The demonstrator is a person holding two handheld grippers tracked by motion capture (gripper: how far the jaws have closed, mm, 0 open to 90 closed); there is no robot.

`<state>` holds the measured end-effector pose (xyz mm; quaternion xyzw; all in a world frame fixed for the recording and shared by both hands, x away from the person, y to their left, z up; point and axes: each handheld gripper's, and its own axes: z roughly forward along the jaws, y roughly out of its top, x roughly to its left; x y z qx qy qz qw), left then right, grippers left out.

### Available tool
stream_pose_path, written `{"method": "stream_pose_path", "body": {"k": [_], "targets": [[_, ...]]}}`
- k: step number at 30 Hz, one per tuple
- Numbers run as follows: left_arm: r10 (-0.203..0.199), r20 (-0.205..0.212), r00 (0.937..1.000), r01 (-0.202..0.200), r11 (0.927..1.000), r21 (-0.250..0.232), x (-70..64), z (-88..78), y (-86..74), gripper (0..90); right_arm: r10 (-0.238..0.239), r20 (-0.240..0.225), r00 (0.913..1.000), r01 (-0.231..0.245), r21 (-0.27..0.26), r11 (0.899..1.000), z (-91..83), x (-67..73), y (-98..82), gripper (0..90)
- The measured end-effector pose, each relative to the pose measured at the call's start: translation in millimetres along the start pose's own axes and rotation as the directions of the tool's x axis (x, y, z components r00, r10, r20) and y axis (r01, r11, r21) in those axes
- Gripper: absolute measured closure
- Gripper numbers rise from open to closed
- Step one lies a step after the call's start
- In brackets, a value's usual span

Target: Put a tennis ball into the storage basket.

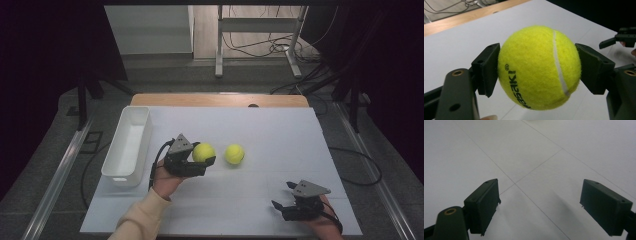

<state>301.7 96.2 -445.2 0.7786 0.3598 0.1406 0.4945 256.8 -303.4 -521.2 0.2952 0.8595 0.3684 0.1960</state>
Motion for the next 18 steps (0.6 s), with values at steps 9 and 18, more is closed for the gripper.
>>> {"method": "stream_pose_path", "body": {"k": [9,18], "targets": [[-0.017,-0.028,0.9995,0.016,0.9992,-0.036,11.3,-14.3,3.3,25.8,0.003,0.002,1.0000,-0.003,0.003,1.000,0.4,-0.1,-0.3,16.5],[-0.037,-0.056,0.9977,0.033,0.9968,-0.073,23.6,-28.6,6.2,25.8,0.004,0.005,1.0000,-0.004,0.007,1.000,0.8,-0.5,-0.8,16.5]]}}
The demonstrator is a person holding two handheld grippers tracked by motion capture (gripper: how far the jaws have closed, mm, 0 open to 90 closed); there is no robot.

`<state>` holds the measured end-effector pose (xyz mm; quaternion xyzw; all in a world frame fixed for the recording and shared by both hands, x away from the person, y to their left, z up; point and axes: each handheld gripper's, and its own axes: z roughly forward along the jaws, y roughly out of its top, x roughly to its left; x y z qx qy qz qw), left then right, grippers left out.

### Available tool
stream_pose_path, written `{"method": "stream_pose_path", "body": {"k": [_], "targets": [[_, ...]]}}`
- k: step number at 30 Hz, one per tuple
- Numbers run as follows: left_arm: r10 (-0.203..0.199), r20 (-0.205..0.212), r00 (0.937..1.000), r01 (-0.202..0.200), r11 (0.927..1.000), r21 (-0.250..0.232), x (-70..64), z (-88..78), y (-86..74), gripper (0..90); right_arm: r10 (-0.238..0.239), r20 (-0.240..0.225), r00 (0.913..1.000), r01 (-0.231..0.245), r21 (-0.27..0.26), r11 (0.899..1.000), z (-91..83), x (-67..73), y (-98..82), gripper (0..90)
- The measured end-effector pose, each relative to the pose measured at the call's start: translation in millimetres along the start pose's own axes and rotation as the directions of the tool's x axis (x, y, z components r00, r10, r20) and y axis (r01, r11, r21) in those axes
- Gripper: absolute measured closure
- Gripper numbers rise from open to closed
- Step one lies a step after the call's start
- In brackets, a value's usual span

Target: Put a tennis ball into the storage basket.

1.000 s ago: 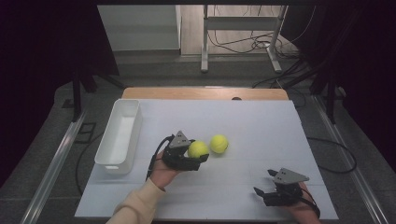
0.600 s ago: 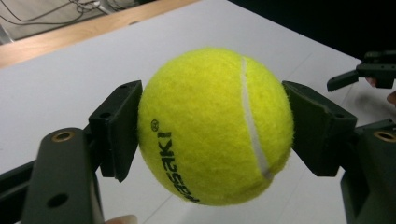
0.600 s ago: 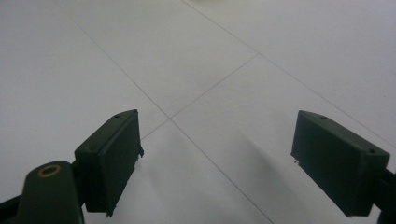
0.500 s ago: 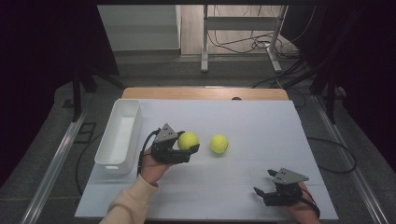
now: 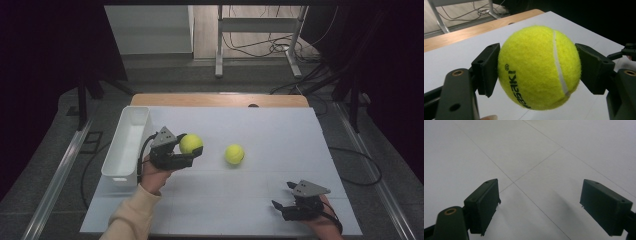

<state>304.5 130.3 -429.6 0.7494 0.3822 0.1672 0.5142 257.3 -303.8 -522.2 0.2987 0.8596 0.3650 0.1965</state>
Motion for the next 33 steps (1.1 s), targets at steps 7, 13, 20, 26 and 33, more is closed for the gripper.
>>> {"method": "stream_pose_path", "body": {"k": [7,13,20,26,33], "targets": [[-0.019,-0.027,0.9995,0.018,0.9996,-0.022,10.7,-8.6,1.9,25.8,0.000,0.000,1.0000,0.000,0.002,1.000,0.3,0.1,-0.1,16.5],[-0.034,-0.037,0.9987,0.033,0.9989,-0.033,17.4,-12.5,2.1,25.8,0.000,0.000,1.0000,0.000,0.003,1.000,0.4,0.0,-0.2,16.5],[-0.054,-0.053,0.9971,0.052,0.9977,-0.043,25.1,-16.2,1.9,25.8,0.001,0.001,1.0000,-0.001,0.001,1.000,0.3,0.0,-0.3,16.5],[-0.073,-0.066,0.9952,0.069,0.9961,-0.055,33.0,-21.2,1.7,25.8,-0.001,0.002,1.0000,0.001,0.004,1.000,0.6,0.0,-0.4,16.5],[-0.093,-0.076,0.9928,0.087,0.9936,-0.071,40.9,-27.7,2.2,25.8,0.001,0.003,1.0000,-0.001,0.006,1.000,0.9,0.1,-0.5,16.5]]}}
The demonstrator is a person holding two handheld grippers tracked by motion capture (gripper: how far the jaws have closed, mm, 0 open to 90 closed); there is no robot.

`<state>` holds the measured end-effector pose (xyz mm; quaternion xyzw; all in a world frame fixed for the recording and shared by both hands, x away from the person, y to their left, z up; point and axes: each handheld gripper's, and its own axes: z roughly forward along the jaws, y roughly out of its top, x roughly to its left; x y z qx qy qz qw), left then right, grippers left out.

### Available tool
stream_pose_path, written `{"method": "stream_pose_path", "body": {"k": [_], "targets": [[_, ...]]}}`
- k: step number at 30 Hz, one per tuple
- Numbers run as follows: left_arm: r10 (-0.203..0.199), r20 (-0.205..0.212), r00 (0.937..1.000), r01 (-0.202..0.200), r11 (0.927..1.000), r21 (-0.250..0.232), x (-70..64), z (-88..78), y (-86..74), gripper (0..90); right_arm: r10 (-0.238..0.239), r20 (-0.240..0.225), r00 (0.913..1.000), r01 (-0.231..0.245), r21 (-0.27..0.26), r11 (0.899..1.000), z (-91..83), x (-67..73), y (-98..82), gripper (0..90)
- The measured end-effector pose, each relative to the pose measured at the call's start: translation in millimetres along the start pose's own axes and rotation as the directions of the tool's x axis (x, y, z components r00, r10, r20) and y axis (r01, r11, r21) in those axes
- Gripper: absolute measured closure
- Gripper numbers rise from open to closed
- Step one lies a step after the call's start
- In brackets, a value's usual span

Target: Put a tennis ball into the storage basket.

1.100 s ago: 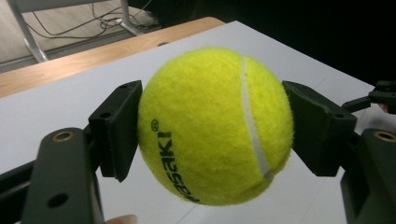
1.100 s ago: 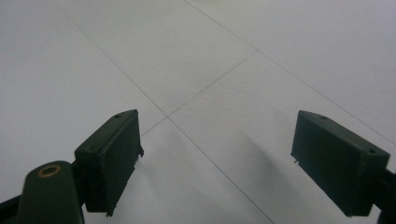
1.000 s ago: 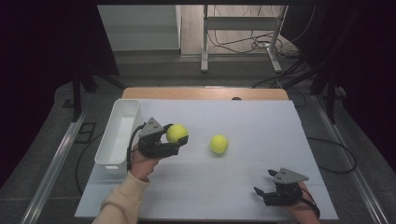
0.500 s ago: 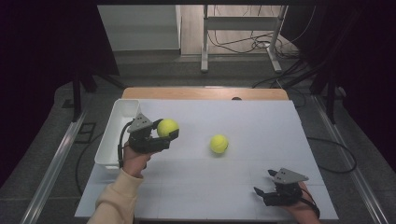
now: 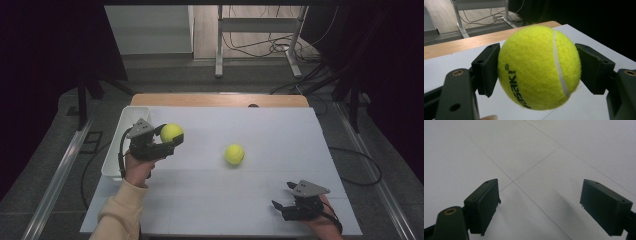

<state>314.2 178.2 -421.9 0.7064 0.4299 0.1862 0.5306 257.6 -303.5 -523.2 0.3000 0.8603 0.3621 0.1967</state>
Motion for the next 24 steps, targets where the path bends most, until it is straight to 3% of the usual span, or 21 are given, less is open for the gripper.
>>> {"method": "stream_pose_path", "body": {"k": [24], "targets": [[-0.068,-0.058,0.9960,0.066,0.9973,-0.030,31.5,-15.2,-0.8,25.8,0.003,0.007,1.0000,-0.003,-0.004,1.000,-0.9,-0.4,-0.2,16.5]]}}
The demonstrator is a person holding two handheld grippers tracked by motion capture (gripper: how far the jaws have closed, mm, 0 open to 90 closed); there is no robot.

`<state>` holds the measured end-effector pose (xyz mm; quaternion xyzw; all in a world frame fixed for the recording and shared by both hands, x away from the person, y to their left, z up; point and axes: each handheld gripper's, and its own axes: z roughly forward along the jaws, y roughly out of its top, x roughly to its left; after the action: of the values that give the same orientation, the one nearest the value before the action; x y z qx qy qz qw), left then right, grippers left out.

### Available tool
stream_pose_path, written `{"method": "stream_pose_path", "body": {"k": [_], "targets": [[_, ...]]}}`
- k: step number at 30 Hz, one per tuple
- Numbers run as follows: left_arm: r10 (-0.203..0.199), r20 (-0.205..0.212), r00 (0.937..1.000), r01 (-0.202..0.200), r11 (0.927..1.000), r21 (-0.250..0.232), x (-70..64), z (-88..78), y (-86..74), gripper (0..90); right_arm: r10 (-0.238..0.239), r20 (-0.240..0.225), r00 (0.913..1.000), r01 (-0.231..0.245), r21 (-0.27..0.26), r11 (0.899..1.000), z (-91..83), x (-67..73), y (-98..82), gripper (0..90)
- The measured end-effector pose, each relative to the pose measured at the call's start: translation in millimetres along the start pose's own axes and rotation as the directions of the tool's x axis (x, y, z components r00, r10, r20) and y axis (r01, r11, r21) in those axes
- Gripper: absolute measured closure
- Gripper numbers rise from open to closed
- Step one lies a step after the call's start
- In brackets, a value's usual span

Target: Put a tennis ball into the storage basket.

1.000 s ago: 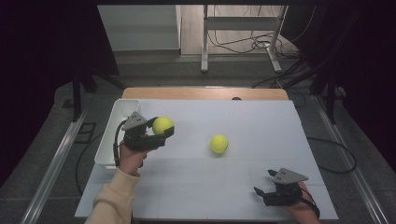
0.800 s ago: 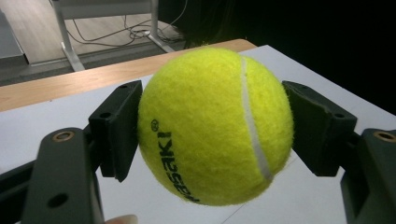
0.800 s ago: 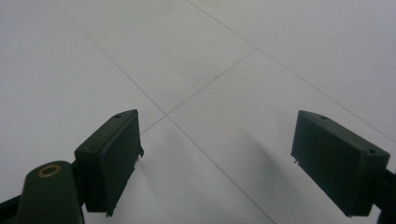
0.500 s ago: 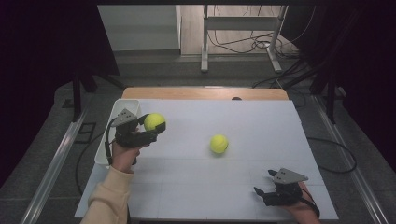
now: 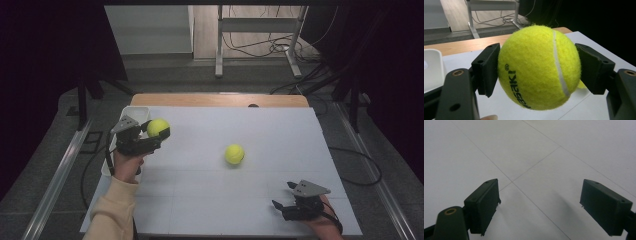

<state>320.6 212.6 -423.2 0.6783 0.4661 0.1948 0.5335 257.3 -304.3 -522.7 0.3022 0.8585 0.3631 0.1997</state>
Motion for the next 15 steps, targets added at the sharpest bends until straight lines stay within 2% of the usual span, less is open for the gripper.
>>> {"method": "stream_pose_path", "body": {"k": [8,15], "targets": [[0.002,-0.014,0.9999,-0.002,1.0000,-0.009,6.5,-4.9,1.5,25.8,-0.002,0.001,1.0000,0.002,0.003,1.000,0.3,0.1,0.0,16.5],[-0.012,-0.034,0.9994,0.012,0.9999,-0.012,13.9,-7.0,0.7,25.8,-0.001,-0.001,1.0000,0.001,0.005,1.000,0.4,0.1,-0.1,16.5]]}}
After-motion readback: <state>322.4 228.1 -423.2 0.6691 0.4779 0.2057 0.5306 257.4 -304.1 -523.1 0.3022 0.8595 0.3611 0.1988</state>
